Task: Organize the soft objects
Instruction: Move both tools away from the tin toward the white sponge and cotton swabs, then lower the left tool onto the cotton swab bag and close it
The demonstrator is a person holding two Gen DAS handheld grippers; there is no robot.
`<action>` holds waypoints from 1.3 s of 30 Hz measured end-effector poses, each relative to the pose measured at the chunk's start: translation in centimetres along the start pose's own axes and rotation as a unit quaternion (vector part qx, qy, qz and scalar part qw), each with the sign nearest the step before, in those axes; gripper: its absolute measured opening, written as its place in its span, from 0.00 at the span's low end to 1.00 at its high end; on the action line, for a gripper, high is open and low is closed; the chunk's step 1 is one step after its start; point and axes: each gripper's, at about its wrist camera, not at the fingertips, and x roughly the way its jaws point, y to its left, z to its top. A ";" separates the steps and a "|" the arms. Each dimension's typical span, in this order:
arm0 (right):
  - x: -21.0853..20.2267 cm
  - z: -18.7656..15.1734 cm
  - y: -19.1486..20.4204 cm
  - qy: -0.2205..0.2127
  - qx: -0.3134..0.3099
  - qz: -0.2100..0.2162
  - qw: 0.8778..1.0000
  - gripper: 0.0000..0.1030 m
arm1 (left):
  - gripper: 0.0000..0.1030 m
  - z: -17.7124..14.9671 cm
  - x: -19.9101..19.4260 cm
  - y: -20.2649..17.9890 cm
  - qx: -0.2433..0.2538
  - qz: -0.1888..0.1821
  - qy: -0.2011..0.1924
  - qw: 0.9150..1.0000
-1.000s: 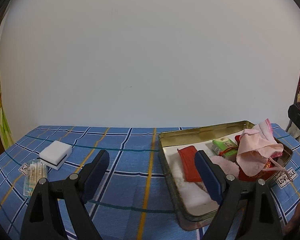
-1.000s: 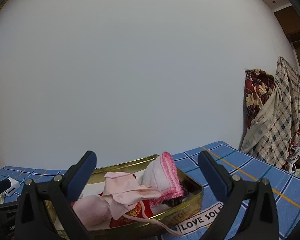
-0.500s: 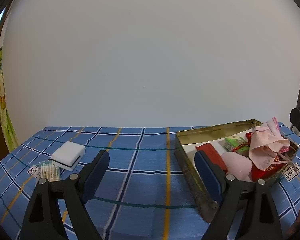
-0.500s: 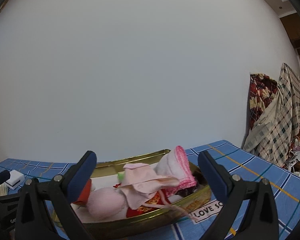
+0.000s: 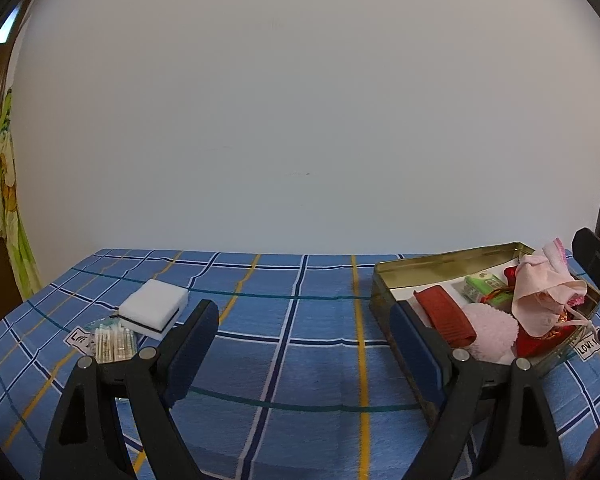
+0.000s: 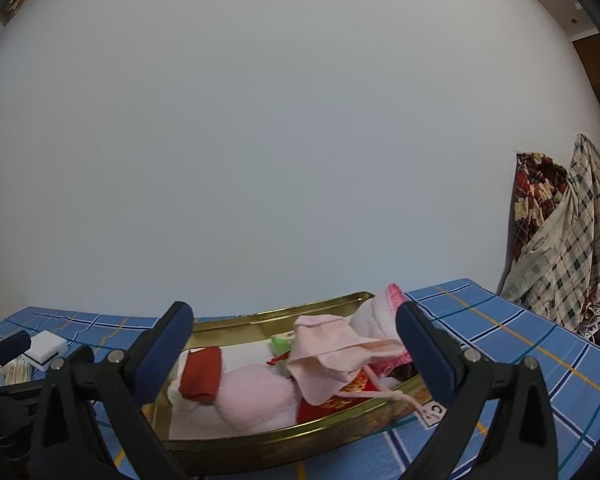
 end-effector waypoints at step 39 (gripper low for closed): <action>1.6 -1.6 9.8 0.022 -0.010 0.073 0.997 1.00 | 0.86 -0.6 1.5 8.0 -0.058 0.053 0.050 0.996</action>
